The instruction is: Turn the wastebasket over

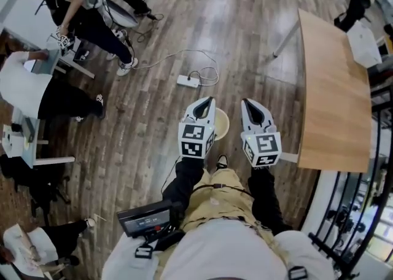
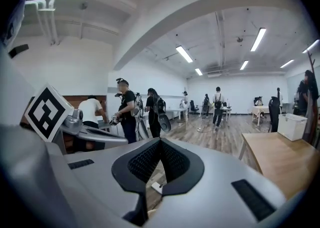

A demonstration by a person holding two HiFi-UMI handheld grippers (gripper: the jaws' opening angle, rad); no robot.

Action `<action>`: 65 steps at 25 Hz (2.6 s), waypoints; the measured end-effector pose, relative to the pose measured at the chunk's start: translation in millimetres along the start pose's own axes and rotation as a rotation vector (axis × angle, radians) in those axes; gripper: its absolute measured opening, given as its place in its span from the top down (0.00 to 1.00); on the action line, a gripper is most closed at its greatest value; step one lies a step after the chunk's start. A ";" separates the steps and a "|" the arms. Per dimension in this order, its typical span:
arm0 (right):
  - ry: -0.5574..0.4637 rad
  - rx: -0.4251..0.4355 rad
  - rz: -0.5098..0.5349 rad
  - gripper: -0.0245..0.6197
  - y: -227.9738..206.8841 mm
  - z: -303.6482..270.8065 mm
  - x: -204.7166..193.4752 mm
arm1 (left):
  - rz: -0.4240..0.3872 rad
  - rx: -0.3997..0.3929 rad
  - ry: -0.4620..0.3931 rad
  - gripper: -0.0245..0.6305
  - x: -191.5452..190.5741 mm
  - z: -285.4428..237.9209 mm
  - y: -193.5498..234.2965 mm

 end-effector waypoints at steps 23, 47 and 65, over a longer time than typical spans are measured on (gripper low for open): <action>-0.326 -0.008 0.187 0.93 9.4 20.2 165.5 | -0.118 0.018 -0.379 0.96 167.2 44.4 -9.9; -0.362 -0.037 0.188 0.93 5.8 6.9 181.2 | -0.123 -0.036 -0.418 0.96 188.8 32.0 -7.2; -0.335 -0.030 0.189 0.93 3.3 -8.1 173.7 | -0.094 -0.036 -0.390 0.96 182.9 18.1 4.2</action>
Point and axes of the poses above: the fingertips, and each gripper's own axes: z backward along the fingers, y to its left, x out of its top, the point moved 6 cm from there along z, backward along the fingers, and after that the axes turned 10 degrees about x, right-handed, at the moved point
